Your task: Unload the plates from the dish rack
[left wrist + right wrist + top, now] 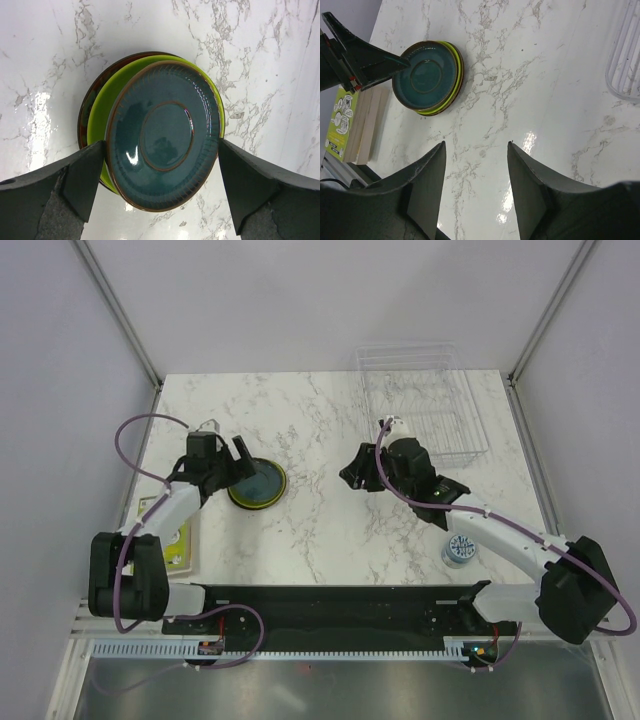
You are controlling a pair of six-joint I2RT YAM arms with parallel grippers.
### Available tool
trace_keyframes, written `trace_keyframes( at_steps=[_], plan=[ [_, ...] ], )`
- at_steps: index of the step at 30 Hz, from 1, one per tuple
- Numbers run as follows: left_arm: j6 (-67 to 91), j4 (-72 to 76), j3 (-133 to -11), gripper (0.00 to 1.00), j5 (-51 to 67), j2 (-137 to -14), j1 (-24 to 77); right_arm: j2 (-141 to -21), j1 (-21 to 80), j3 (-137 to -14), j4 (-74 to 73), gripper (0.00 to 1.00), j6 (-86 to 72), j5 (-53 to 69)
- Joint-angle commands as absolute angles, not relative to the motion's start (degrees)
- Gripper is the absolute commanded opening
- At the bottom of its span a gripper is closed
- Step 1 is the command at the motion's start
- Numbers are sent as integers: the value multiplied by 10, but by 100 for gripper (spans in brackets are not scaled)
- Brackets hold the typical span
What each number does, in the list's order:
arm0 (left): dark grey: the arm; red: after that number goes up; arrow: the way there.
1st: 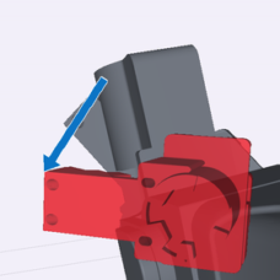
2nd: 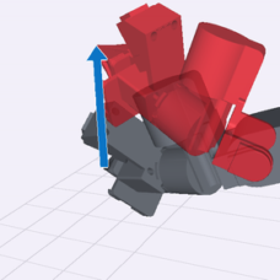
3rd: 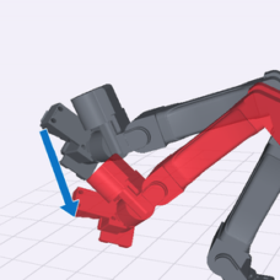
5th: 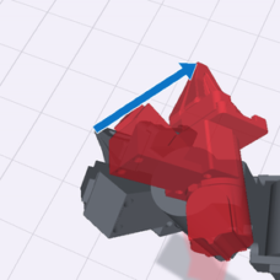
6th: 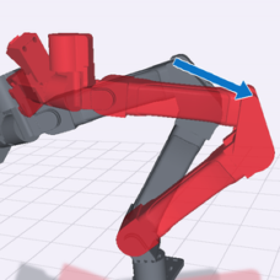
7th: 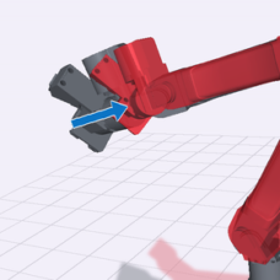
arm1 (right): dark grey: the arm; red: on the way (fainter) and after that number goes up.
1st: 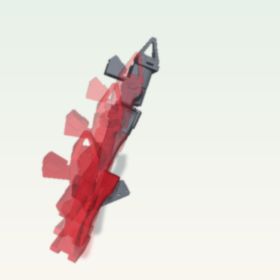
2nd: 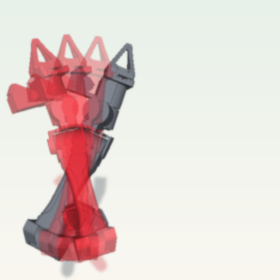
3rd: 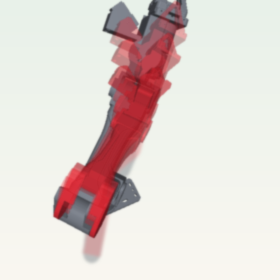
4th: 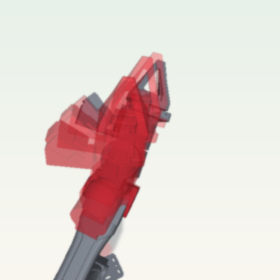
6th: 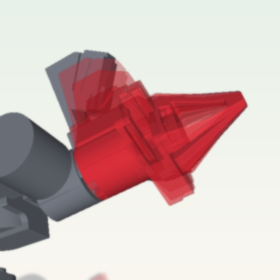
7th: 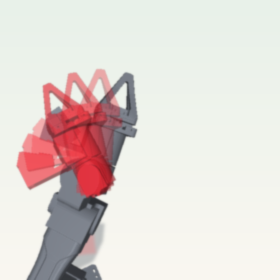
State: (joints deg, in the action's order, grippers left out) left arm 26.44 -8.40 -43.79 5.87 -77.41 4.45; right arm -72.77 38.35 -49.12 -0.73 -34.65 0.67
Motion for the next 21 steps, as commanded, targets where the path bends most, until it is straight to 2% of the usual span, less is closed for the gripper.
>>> trace_keyframes(
  at_steps=[1,10,15,20,21],
  plan=[
    [243,-113,-469,100,15,-746,50,-708,381,-483,-13,59,-340,-10],
    [239,-183,-493,100,-55,-709,50,-691,381,-473,-19,59,-341,-19],
    [234,-196,-504,100,-9,-673,54,-679,381,-483,-48,60,-308,-54],
    [205,-199,-520,100,-8,-598,85,-640,381,-519,-127,61,-209,-221],
    [201,-198,-522,100,-4,-565,93,-633,381,-517,-131,65,-195,-256]
  ],
)
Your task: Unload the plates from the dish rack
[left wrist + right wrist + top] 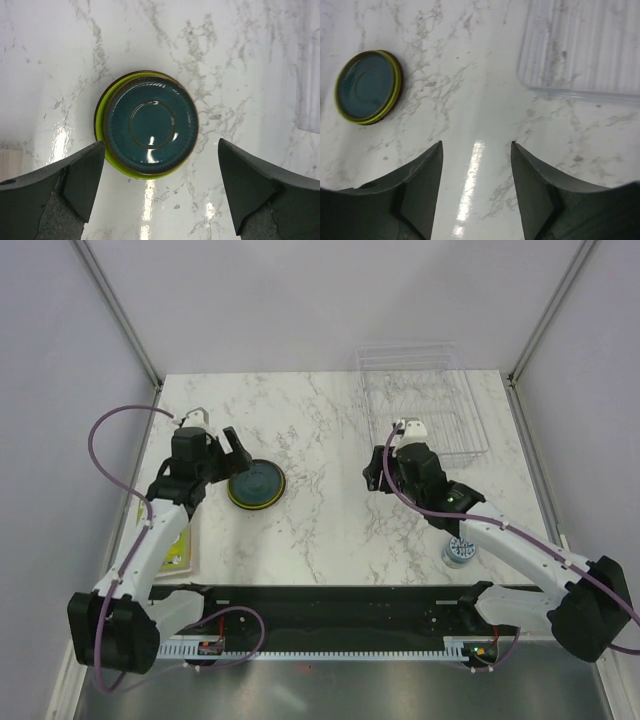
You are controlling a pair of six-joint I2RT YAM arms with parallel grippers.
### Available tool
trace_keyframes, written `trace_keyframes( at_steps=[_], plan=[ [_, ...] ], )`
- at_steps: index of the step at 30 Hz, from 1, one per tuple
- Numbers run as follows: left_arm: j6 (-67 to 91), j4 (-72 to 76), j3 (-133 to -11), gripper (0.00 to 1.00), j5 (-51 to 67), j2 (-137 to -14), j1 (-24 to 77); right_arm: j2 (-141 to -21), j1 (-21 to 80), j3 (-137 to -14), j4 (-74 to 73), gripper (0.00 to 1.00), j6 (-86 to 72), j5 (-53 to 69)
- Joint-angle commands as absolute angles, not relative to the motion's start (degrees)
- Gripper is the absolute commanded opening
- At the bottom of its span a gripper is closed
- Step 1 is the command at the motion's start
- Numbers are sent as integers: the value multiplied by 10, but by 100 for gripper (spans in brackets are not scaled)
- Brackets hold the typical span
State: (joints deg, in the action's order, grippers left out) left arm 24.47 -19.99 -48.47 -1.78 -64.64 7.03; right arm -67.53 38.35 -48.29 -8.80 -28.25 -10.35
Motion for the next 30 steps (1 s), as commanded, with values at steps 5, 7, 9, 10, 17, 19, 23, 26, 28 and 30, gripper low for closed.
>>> trace_keyframes(
  at_steps=[5,7,9,10,17,19,23,26,28,30],
  plan=[
    [183,-185,-522,100,27,-467,105,-604,381,-492,-113,88,-138,-476],
    [159,-177,-516,100,26,-434,109,-606,379,-490,-107,93,-110,-510],
    [145,-171,-510,100,13,-414,111,-610,377,-489,-107,94,-98,-539],
    [135,-165,-505,100,8,-401,111,-612,374,-484,-107,95,-95,-539],
    [120,-136,-460,100,-17,-376,112,-600,359,-465,-112,95,-115,-482],
    [127,-128,-440,100,-17,-376,112,-595,360,-474,-124,95,-118,-461],
    [133,-99,-425,100,-18,-388,112,-576,360,-476,-157,95,-137,-445],
    [123,-99,-432,100,-21,-407,112,-559,360,-461,-151,95,-141,-430],
    [125,-99,-428,100,-28,-404,113,-561,359,-459,-152,95,-139,-431],
    [130,-91,-421,100,-32,-403,114,-562,359,-459,-153,96,-142,-447]
  ],
)
